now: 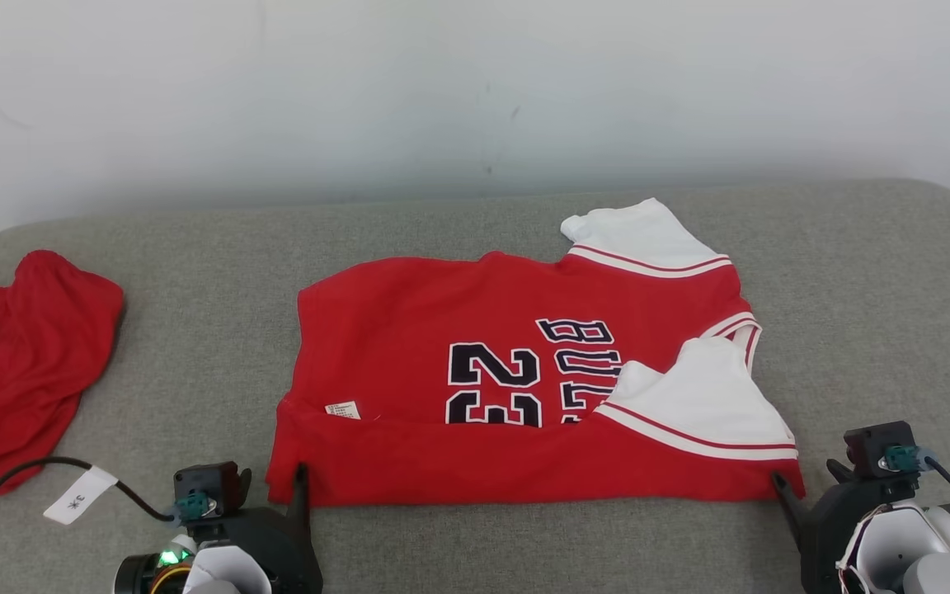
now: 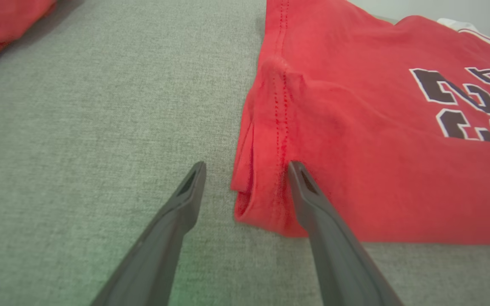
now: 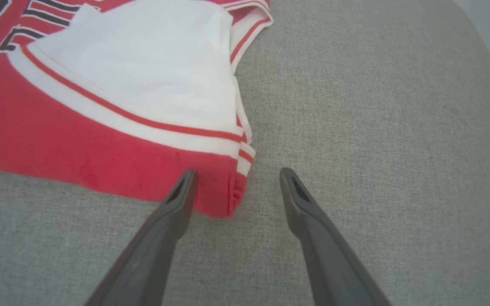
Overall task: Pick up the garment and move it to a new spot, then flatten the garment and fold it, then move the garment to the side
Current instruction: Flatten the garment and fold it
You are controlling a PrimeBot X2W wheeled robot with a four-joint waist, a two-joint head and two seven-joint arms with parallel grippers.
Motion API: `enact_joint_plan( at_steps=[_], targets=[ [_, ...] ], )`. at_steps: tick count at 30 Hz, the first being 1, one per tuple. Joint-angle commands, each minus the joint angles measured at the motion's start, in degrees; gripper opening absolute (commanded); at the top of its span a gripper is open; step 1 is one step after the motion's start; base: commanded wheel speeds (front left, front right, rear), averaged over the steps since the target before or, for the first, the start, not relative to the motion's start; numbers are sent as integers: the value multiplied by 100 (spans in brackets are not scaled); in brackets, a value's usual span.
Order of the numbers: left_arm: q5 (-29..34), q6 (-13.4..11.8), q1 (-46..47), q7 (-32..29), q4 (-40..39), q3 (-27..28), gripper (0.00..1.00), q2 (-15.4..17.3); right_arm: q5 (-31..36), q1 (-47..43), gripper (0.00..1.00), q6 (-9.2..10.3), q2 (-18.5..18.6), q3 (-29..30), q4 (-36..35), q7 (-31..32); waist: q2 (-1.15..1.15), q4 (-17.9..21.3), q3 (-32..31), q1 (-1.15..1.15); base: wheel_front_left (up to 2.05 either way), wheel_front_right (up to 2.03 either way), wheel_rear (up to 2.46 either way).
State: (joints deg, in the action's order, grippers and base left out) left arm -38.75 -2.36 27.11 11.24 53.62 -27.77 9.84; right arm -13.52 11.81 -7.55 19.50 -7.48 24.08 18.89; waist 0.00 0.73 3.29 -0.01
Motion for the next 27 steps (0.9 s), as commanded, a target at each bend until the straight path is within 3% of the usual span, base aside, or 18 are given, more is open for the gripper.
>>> enact_joint_plan(
  at_steps=[1,11,12,13,15,16,17,18,20,27],
  targets=[
    [45,25,89,-9,62,-37,100,-16,131,-46,100,9,-141,167,11,42,0,-29,55,1,0,0,0],
    [94,213,302,-117,411,-236,100,-139,586,55,100,9,-671,747,240,183,0,-33,230,1,0,0,0],
    [84,248,313,-137,452,-251,91,-162,618,66,100,9,-713,796,280,184,0,-35,243,1,0,0,0],
    [82,259,318,-127,482,-263,49,-177,653,76,100,9,-750,836,323,176,0,-38,254,1,0,0,0],
    [69,306,334,-104,561,-274,18,-199,710,87,100,9,-837,888,402,171,0,-43,266,1,0,0,0],
    [56,309,343,-90,601,-277,0,-206,734,92,93,9,-874,913,431,181,0,-45,267,1,0,0,0],
    [40,346,346,-85,644,-277,0,-215,770,108,81,9,-901,931,460,180,0,-48,262,1,0,0,0],
    [30,352,346,-70,675,-277,0,-221,781,126,48,9,-924,946,483,171,0,-52,255,1,0,0,0],
    [5,398,343,-22,736,-272,0,-218,789,151,0,9,-947,950,523,134,0,-67,225,1,0,0,0],
    [-71,598,188,229,815,-231,0,-243,647,62,0,9,-930,928,516,-13,0,-134,-94,1,0,0,0]
  ],
)
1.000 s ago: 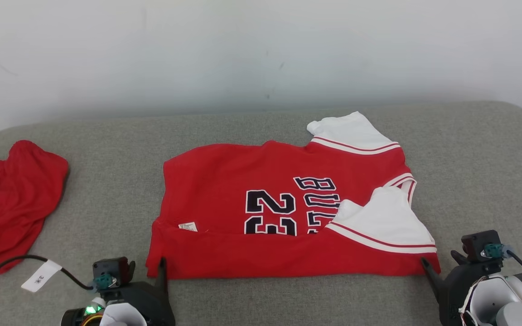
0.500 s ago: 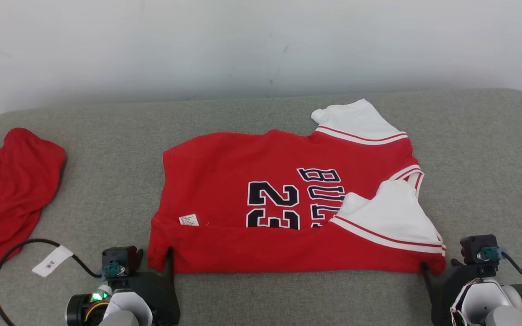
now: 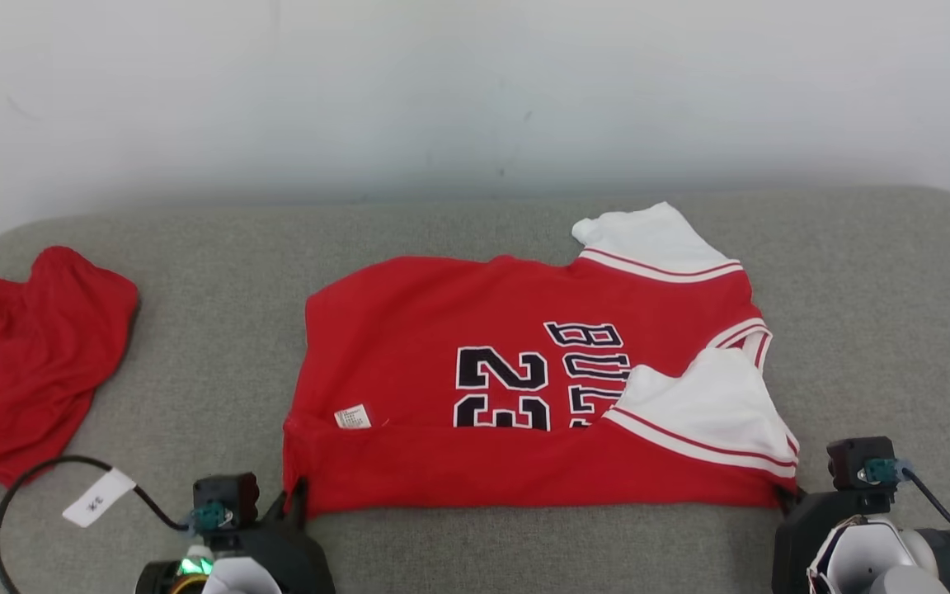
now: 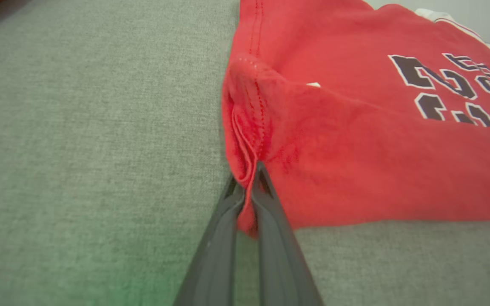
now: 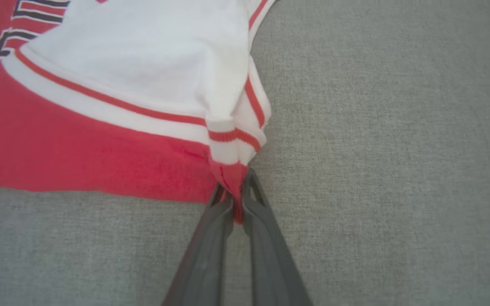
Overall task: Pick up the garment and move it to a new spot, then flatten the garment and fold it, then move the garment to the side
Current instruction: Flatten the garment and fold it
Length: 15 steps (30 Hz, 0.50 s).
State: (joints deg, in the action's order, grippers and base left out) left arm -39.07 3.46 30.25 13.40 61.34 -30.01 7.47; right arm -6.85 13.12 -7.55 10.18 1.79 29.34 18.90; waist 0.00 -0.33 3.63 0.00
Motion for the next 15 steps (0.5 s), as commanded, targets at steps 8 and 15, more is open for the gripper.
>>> enact_joint_plan(
  at_steps=[8,15],
  targets=[
    [-244,195,-539,34,54,54,0,24,-648,-748,0,9,153,-106,-692,488,0,-4,-554,0,0,0,0],
    [-511,301,-1003,-77,-275,96,0,118,-882,-1740,0,10,115,417,-2037,1205,0,2,-701,0,0,0,0]
  ],
)
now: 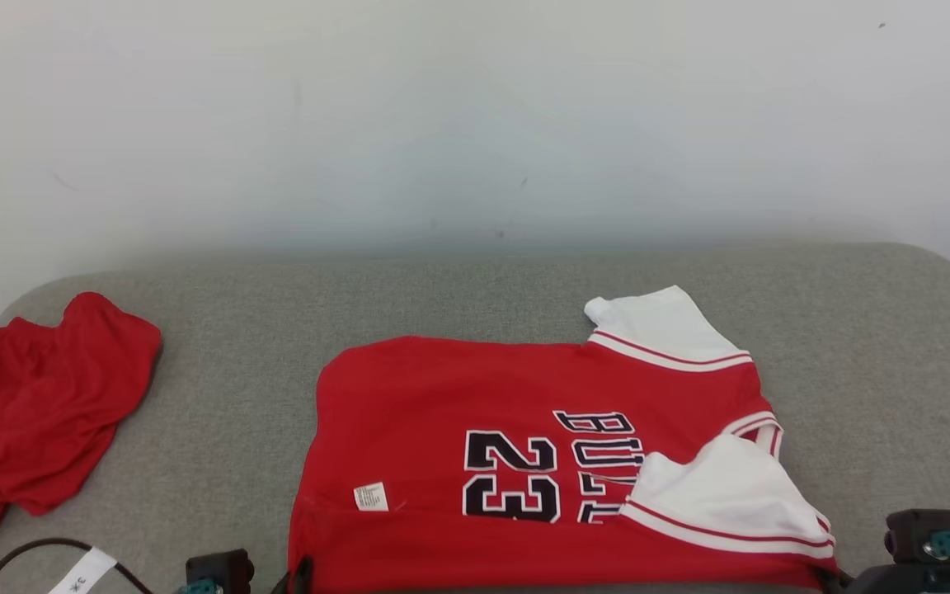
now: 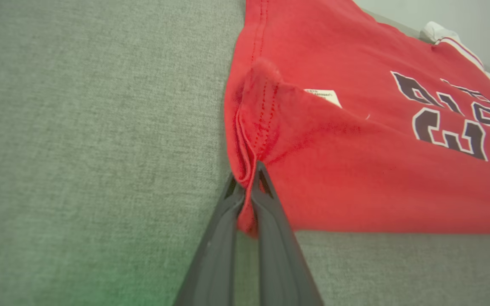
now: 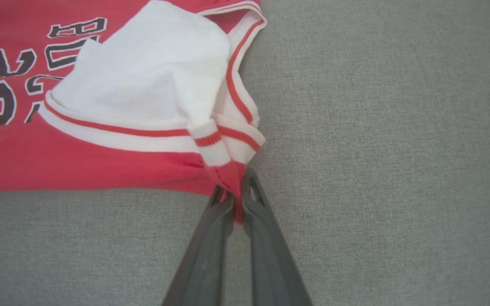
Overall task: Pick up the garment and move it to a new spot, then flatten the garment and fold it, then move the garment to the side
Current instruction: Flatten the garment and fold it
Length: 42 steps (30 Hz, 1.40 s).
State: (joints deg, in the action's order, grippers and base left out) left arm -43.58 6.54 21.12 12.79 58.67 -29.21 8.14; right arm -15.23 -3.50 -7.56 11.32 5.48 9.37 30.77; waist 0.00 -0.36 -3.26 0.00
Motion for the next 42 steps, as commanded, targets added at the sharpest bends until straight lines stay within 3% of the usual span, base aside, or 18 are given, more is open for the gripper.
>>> enact_joint_plan(
  at_steps=[1,6,12,22,28,29,30,37,42],
  targets=[
    [-118,-5,-154,-56,-66,41,0,69,-46,-188,0,11,-31,111,-209,104,0,12,-16,0,0,0,0],
    [-255,-116,-549,-418,-407,63,0,132,39,-553,0,11,-191,352,-783,486,0,52,-19,0,0,0,0],
    [-354,-392,-1038,-812,-966,51,0,261,122,-787,0,11,-335,516,-946,671,0,65,-4,0,0,0,0],
    [-452,-1216,-2072,-1357,-2805,163,0,790,261,-916,0,11,-372,547,-762,583,0,79,-27,0,0,0,0],
    [-516,-1579,-2558,-1524,-3716,239,0,1006,145,-957,0,11,-384,369,-685,527,0,70,-49,0,0,0,0],
    [-449,-1594,-2578,-1443,-3844,250,11,1045,95,-957,83,11,-396,368,-684,491,0,67,-49,0,0,0,0],
    [-443,-1628,-2615,-1435,-3898,248,100,1045,87,-970,100,11,-399,366,-677,481,0,65,-49,0,0,0,0],
    [-468,-1685,-2694,-1126,-4114,379,100,1009,-46,-1135,100,11,-463,459,-896,514,0,74,-81,0,0,0,0],
    [-333,-1594,-2527,-499,-4239,595,100,1037,81,-1131,100,11,-521,665,-1435,83,0,61,-131,0,0,0,0]
  ],
)
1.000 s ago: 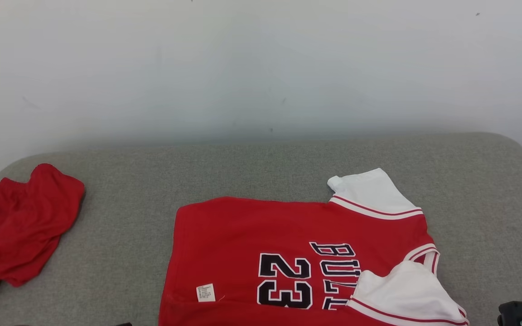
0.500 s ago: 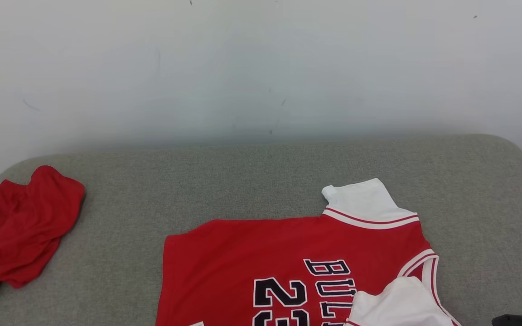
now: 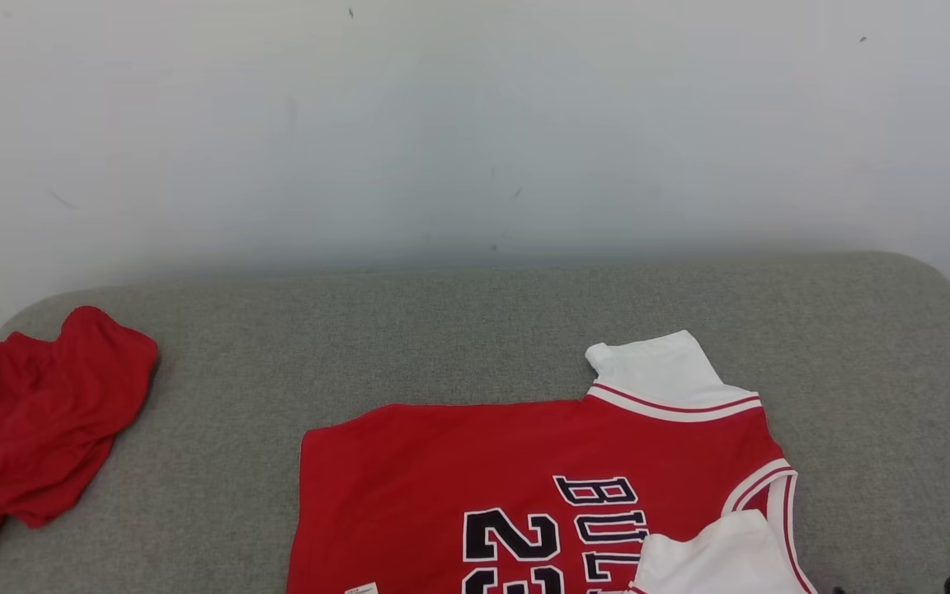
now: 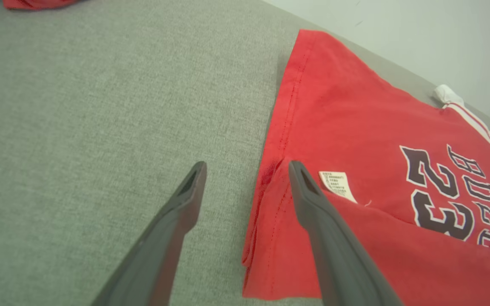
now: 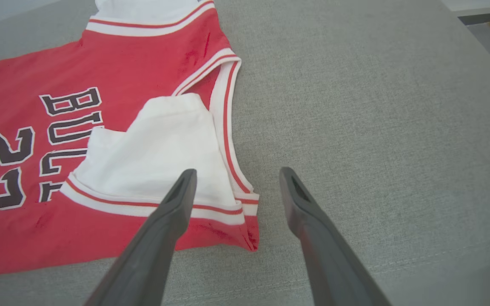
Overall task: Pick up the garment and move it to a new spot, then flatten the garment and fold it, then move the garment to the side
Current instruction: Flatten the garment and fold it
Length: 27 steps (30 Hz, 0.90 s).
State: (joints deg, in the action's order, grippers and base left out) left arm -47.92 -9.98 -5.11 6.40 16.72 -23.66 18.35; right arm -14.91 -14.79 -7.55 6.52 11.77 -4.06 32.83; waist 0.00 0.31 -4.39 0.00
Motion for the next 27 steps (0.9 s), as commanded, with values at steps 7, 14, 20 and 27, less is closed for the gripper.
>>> enact_joint_plan(
  at_steps=[7,14,20,27],
  targets=[
    [564,340,432,841,-281,247,100,-74,220,241,100,10,-228,117,-425,-1633,0,-10,-138,0,0,0,0],
    [1186,761,602,877,-329,596,100,-348,190,453,100,10,-210,-271,3,-2702,0,-9,-225,0,0,0,0],
    [1517,926,1110,740,273,424,100,-461,179,842,100,10,35,-744,488,-2624,0,35,-251,0,0,0,0],
    [1708,888,2279,40,1424,159,100,-537,196,1822,100,10,459,-1380,901,-1919,0,246,16,0,0,0,0]
  ],
)
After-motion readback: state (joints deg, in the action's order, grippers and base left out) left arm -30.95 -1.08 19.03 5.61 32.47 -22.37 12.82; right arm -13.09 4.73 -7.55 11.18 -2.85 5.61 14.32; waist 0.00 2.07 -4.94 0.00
